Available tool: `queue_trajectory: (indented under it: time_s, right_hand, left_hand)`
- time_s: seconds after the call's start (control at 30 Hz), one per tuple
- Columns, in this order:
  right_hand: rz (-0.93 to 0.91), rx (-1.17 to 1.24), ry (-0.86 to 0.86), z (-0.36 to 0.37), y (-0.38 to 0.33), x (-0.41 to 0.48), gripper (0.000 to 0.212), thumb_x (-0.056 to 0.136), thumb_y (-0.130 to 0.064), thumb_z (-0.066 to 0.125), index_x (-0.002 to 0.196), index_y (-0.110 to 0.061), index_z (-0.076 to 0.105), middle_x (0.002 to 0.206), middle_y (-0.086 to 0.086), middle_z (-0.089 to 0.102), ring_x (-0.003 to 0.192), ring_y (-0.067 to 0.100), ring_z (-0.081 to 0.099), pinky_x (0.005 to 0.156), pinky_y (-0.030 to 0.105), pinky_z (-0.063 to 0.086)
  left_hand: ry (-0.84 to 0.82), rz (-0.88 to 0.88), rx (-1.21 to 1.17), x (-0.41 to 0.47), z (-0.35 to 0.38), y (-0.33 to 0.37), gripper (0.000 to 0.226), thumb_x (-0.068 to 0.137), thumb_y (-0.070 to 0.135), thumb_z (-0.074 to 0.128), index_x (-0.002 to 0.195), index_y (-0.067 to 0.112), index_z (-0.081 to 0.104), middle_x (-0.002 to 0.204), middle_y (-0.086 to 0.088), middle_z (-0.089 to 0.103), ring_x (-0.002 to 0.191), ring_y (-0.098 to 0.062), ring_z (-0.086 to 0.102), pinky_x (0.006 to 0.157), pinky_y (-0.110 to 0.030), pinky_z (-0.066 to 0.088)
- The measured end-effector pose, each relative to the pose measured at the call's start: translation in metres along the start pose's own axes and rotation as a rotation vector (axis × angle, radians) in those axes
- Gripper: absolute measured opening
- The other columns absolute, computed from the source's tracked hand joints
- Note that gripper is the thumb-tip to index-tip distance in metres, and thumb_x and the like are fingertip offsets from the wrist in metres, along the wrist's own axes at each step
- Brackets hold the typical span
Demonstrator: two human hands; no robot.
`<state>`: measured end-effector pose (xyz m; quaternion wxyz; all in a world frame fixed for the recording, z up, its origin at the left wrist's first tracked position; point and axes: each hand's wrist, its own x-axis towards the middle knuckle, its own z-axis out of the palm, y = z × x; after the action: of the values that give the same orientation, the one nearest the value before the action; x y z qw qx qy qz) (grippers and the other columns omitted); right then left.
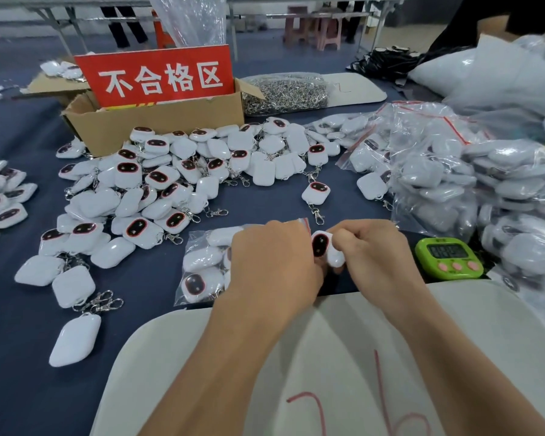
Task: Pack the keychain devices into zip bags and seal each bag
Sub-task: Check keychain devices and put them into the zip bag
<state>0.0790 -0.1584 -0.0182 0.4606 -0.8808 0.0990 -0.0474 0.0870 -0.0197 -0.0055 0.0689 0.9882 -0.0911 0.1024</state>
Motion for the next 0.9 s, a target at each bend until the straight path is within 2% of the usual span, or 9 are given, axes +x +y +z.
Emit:
queue_trajectory:
  time_s: [0.1,0.2,0.27,0.37,0.47,0.53,0.67,0.8,0.9]
  right_hand:
    - [-0.046,0.011,0.021,0.0,0.003,0.002,0.024,0.082,-0.018,0.052,0.077,-0.009,0.074,0.069,0.01,0.067,0.064,0.017,0.054,0.065,0.038,0.05]
    - [-0.069,0.365,-0.179,0.0,0.0,0.002,0.024,0.096,-0.012,0.061,0.084,-0.013,0.081,0.057,0.001,0.063,0.048,0.008,0.049,0.05,0.02,0.041]
    - [-0.077,0.423,-0.22,0.003,-0.001,0.004,0.024,0.098,-0.011,0.064,0.088,-0.02,0.084,0.059,0.001,0.065,0.044,0.01,0.046,0.047,0.02,0.037]
    - [-0.145,0.286,0.027,0.013,-0.001,0.007,0.038,0.085,-0.006,0.07,0.071,-0.04,0.079,0.065,-0.016,0.073,0.054,0.001,0.06,0.055,0.018,0.046]
    - [-0.23,0.201,0.004,0.019,-0.006,0.004,0.02,0.074,-0.028,0.06,0.072,-0.038,0.077,0.054,-0.012,0.062,0.055,-0.001,0.047,0.05,0.017,0.039]
    - [-0.213,0.418,-0.005,0.015,-0.007,0.006,0.021,0.078,-0.031,0.063,0.083,-0.026,0.082,0.055,-0.004,0.062,0.059,0.004,0.049,0.052,0.029,0.044]
    - [-0.094,0.725,0.219,-0.01,0.0,0.014,0.022,0.082,-0.01,0.066,0.081,-0.024,0.083,0.07,-0.001,0.074,0.058,0.015,0.049,0.056,0.019,0.041]
    - [-0.068,0.7,-0.063,-0.006,0.003,0.013,0.023,0.089,-0.028,0.061,0.092,-0.017,0.081,0.072,-0.001,0.07,0.058,0.017,0.05,0.052,0.024,0.036]
    - [-0.165,0.629,-0.208,-0.003,0.001,0.008,0.026,0.093,-0.029,0.06,0.102,-0.013,0.078,0.08,-0.006,0.069,0.069,0.016,0.054,0.061,0.028,0.04]
  left_hand:
    - [0.018,-0.025,-0.061,0.003,-0.004,0.0,0.036,0.088,0.047,0.056,0.066,0.022,0.044,0.059,0.004,0.038,0.051,-0.013,0.03,0.049,-0.031,0.016]
    - [0.054,-0.02,-0.162,0.006,-0.011,0.0,0.032,0.085,0.047,0.056,0.065,0.021,0.056,0.058,0.003,0.047,0.057,-0.018,0.045,0.05,-0.031,0.023]
    - [0.047,-0.005,-0.29,0.007,-0.017,-0.005,0.033,0.081,0.041,0.059,0.057,0.019,0.056,0.052,0.001,0.049,0.058,-0.016,0.049,0.051,-0.031,0.028]
    - [-0.018,0.019,-0.513,0.009,-0.024,-0.012,0.025,0.078,0.033,0.063,0.06,0.016,0.062,0.049,0.002,0.052,0.058,-0.016,0.05,0.048,-0.025,0.027]
    - [-0.053,0.028,-0.706,0.012,-0.027,-0.015,0.022,0.076,0.032,0.065,0.058,0.019,0.066,0.045,0.006,0.048,0.047,-0.01,0.044,0.046,-0.021,0.03]
    - [-0.003,0.008,-0.814,0.013,-0.031,-0.018,0.023,0.074,0.032,0.064,0.056,0.018,0.063,0.042,0.009,0.042,0.043,-0.008,0.037,0.044,-0.018,0.027]
    - [0.065,-0.02,-1.107,0.015,-0.045,-0.029,0.028,0.071,0.021,0.062,0.051,0.009,0.047,0.047,0.004,0.035,0.045,-0.008,0.027,0.041,-0.016,0.023]
    - [0.041,0.025,-1.313,0.016,-0.059,-0.038,0.035,0.076,0.012,0.057,0.045,0.021,0.046,0.047,0.005,0.038,0.046,-0.011,0.034,0.046,-0.019,0.028]
    - [-0.014,0.017,-1.506,0.015,-0.065,-0.039,0.036,0.076,0.01,0.054,0.046,0.026,0.044,0.051,0.007,0.034,0.047,-0.008,0.033,0.048,-0.019,0.03]
